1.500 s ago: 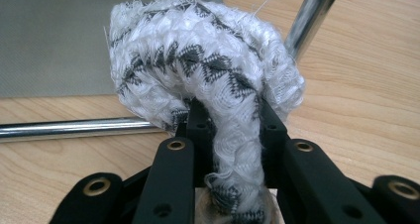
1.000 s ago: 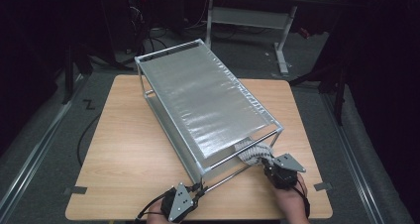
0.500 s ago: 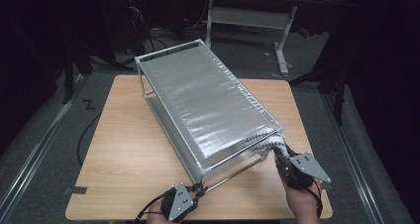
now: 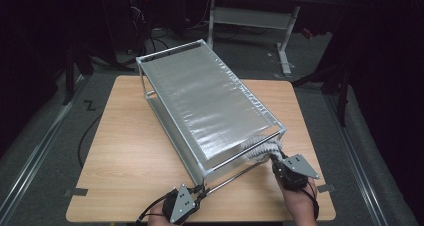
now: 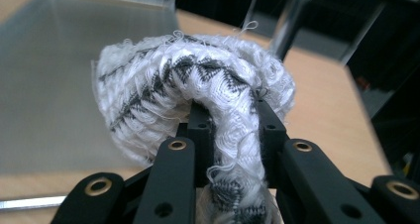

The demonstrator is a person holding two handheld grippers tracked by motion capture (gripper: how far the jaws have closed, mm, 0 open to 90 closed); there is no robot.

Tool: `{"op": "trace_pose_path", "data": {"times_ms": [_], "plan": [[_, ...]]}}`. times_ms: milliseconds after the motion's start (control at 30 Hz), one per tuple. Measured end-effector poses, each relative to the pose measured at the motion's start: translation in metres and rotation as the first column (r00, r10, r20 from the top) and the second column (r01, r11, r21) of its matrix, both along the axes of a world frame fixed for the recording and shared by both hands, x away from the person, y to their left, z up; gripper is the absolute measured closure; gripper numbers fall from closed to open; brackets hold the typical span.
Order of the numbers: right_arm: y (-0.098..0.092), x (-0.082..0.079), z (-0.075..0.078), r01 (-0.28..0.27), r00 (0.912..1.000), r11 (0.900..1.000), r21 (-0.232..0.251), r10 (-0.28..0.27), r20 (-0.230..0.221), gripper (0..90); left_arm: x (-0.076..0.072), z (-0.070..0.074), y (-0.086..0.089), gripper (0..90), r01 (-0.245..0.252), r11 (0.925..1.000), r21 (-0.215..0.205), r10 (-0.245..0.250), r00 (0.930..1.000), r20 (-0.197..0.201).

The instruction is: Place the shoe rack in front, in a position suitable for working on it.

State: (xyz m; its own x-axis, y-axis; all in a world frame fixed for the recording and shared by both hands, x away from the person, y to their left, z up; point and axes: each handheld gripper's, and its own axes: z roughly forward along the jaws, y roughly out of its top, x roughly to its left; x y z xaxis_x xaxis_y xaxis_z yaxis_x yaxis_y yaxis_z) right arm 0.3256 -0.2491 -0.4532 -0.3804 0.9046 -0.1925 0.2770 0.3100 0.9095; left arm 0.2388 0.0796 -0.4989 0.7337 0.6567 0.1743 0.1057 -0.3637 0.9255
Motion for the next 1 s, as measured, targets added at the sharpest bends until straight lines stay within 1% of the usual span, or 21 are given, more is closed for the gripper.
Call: {"op": "trace_pose_path", "data": {"times_ms": [100,200,267,333,367,433,500,567,633,767,867,933,967,1000], "plan": [[0.003,0.007,-0.015,-0.013,0.9975,1.000,-0.013,0.012,-0.070,75.5,0.000,0.000,0.000,78.6,-0.001,1.0000,0.001,0.001,1.0000,0.000],[0.004,0.013,-0.028,-0.026,0.9912,0.999,-0.031,0.022,-0.131,75.4,0.000,0.000,0.000,78.6,-0.001,1.0000,0.000,0.001,1.0000,0.001],[0.004,0.018,-0.036,-0.042,0.9808,0.999,-0.020,0.037,-0.191,75.1,0.000,0.000,0.000,78.5,-0.003,1.0000,0.000,0.003,1.0000,0.003],[0.002,0.022,-0.045,-0.050,0.9725,0.998,-0.024,0.043,-0.229,75.0,0.000,0.000,0.000,78.5,-0.004,1.0000,-0.001,0.004,1.0000,0.002],[0.001,0.024,-0.048,-0.053,0.9692,0.998,-0.017,0.047,-0.242,75.0,0.000,0.000,0.000,78.5,-0.003,1.0000,-0.001,0.003,1.0000,0.003],[-0.001,0.024,-0.048,-0.052,0.9671,0.999,-0.002,0.050,-0.249,75.0,0.000,0.000,0.000,78.5,-0.003,1.0000,0.000,0.003,1.0000,0.003],[0.000,0.023,-0.047,-0.050,0.9685,0.999,-0.006,0.047,-0.245,75.2,0.000,0.000,0.000,78.5,-0.002,1.0000,0.001,0.002,1.0000,0.003],[0.001,0.020,-0.045,-0.054,0.9714,0.999,-0.003,0.051,-0.232,75.4,-0.001,0.000,0.000,78.3,-0.003,1.0000,0.005,0.003,1.0000,0.008],[0.000,0.016,-0.040,-0.053,0.9749,0.999,-0.002,0.051,-0.217,75.5,0.000,0.000,0.000,78.2,-0.002,1.0000,0.002,0.002,1.0000,0.003],[-0.007,0.005,-0.032,-0.049,0.9831,0.999,-0.012,0.046,-0.177,75.4,0.000,0.000,0.001,78.2,-0.004,1.0000,0.005,0.004,1.0000,0.004],[-0.018,-0.001,-0.030,-0.025,0.9862,1.000,-0.015,0.023,-0.164,75.5,-0.002,0.002,0.003,77.8,-0.016,0.9994,0.029,0.016,0.9998,0.010],[-0.027,-0.005,-0.030,0.004,0.9860,1.000,-0.004,-0.004,-0.167,75.5,-0.002,0.003,0.006,77.9,-0.012,0.9995,0.030,0.012,0.9999,0.000],[-0.032,-0.006,-0.030,0.018,0.9868,1.000,-0.007,-0.019,-0.161,75.5,-0.002,0.003,0.007,78.0,-0.009,0.9995,0.029,0.009,0.9999,-0.005],[-0.037,-0.007,-0.029,0.037,0.9855,0.999,-0.002,-0.037,-0.165,75.5,-0.001,0.004,0.007,78.0,-0.008,0.9994,0.033,0.008,0.9999,-0.007]]}}
